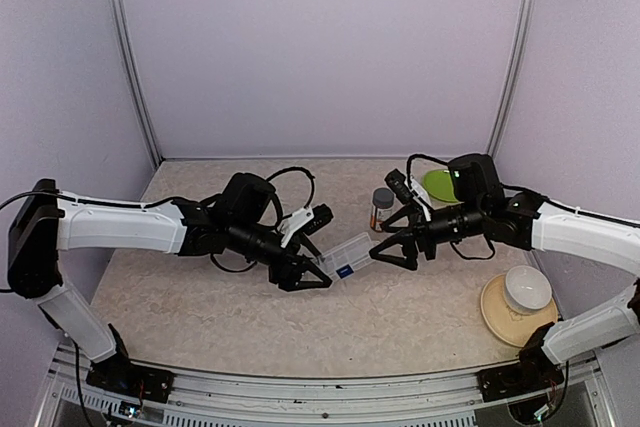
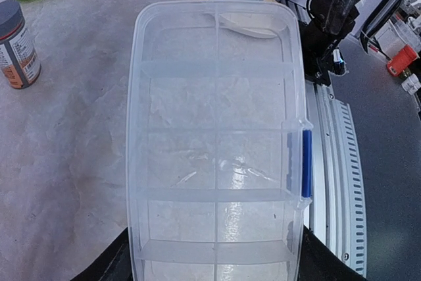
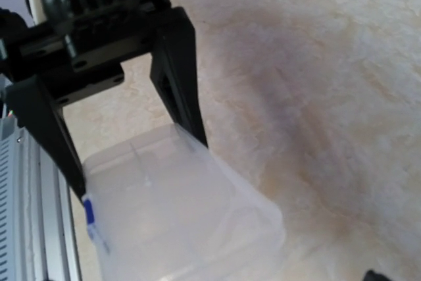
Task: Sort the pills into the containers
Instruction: Pass from the left arm to the right
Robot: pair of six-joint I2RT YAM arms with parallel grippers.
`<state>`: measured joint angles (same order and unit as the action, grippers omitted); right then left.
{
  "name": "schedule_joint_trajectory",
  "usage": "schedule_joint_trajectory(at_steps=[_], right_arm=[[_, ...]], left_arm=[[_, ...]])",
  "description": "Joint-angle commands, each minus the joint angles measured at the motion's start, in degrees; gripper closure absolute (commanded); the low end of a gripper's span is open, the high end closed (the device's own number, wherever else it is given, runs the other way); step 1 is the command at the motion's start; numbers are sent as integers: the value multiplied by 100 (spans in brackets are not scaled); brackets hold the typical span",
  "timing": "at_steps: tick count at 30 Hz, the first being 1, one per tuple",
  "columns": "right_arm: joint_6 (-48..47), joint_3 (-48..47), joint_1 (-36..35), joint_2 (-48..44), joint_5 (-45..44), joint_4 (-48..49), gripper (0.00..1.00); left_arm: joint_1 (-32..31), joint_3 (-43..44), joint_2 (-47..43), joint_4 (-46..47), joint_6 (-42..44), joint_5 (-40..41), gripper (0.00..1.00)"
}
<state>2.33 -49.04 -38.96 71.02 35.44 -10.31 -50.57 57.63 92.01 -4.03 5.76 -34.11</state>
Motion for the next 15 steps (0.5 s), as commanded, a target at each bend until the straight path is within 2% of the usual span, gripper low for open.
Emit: schedule_joint_trajectory(at_steps=[1,15], right_arm=[[-187,-262,-116,119,133,-211,0],[-346,-288,-393,281,468,-290,0]], left_arm=[[-32,45,-243,-44,193,-383,52],[-41,47,-229,-203,362,-868,52]])
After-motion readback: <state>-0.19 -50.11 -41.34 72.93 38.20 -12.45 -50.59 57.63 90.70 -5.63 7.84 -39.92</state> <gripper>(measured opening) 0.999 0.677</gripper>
